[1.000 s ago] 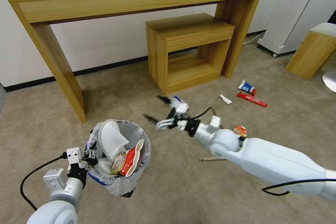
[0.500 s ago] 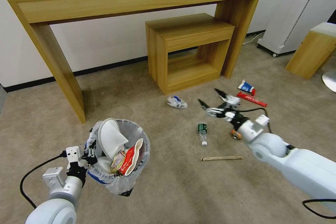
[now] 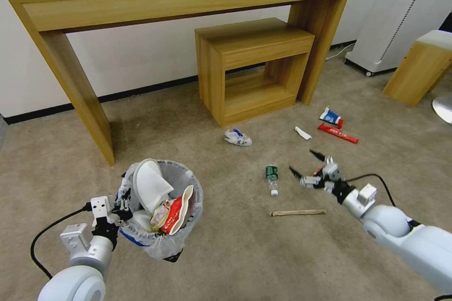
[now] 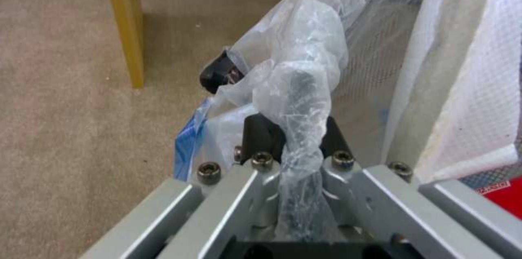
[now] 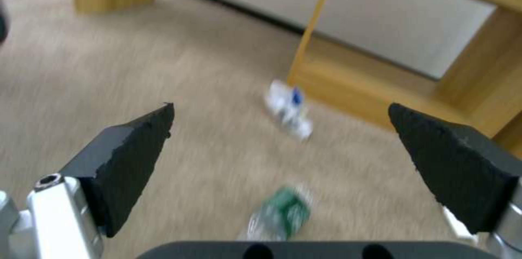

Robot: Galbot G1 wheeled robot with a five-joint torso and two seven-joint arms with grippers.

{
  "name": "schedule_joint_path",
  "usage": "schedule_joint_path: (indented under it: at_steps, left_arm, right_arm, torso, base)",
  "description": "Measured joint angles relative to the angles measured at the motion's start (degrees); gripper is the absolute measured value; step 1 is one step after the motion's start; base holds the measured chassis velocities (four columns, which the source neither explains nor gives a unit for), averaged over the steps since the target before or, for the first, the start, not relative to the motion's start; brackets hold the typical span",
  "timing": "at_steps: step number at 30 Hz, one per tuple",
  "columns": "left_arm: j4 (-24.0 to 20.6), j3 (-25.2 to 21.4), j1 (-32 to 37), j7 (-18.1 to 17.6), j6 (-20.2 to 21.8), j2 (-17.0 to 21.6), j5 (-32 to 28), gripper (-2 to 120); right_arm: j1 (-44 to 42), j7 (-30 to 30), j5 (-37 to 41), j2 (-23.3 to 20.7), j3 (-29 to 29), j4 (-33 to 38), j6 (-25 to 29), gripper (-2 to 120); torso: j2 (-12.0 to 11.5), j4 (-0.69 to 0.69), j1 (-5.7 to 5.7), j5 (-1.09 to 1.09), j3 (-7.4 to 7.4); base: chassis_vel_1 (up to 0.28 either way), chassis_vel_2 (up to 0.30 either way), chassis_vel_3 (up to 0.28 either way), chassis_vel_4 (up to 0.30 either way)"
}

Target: Pick up the trash bin and place the garbage on the floor into it.

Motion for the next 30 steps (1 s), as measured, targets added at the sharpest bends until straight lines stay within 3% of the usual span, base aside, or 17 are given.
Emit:
schedule_joint_path:
  at_steps: [7, 14, 19, 22, 25, 30]
  left_arm:
    - [0.0, -0.3, 0.1, 0.0, -0.3, -0.6, 0.1, 3]
    - [0.6, -0.4, 0.3, 0.6, -1.2, -1.8, 0.6, 3]
    - [1.1, -0.3, 0.1, 0.7, -1.2, -2.0, 0.6, 3]
    - [2.0, 0.0, -0.7, 0.7, -1.2, -2.2, 0.6, 3]
    - [2.4, 0.2, -1.0, 0.7, -1.4, -2.6, 0.6, 3]
    - [3.0, 0.4, -1.1, 0.8, -1.4, -2.7, 0.8, 3]
  right_arm:
    - [-0.9, -4.8, -10.0, 1.6, -4.8, -10.3, 3.5, 100]
    - [5.0, -6.9, -18.2, 5.2, -11.7, -23.6, 6.8, 100]
    - [5.6, -7.8, -21.0, 6.4, -12.0, -28.4, 8.4, 100]
    - [7.5, -15.0, -24.5, 8.5, -12.3, -36.5, 13.9, 100]
    - [8.3, -18.0, -25.6, 10.0, -12.3, -40.1, 15.9, 100]
    - [8.0, -16.8, -29.7, 12.5, -11.2, -43.1, 16.6, 98]
  torso:
    - [0.0, 0.01, 0.00, -0.02, 0.00]
    - [0.0, 0.01, 0.00, -0.03, 0.00]
    - [0.0, 0.01, 0.00, -0.02, 0.00]
    - [0.0, -0.01, 0.00, -0.03, 0.00]
    - [0.0, 0.01, 0.00, -0.04, 0.00]
    - [0.0, 0.02, 0.00, -0.04, 0.00]
  base:
    - [0.000, 0.000, 0.000, 0.000]
    - [0.000, 0.000, 0.000, 0.000]
    - [0.000, 0.000, 0.000, 0.000]
    - [0.000, 0.000, 0.000, 0.000]
    - [0.000, 0.000, 0.000, 0.000]
    - [0.000, 0.000, 0.000, 0.000]
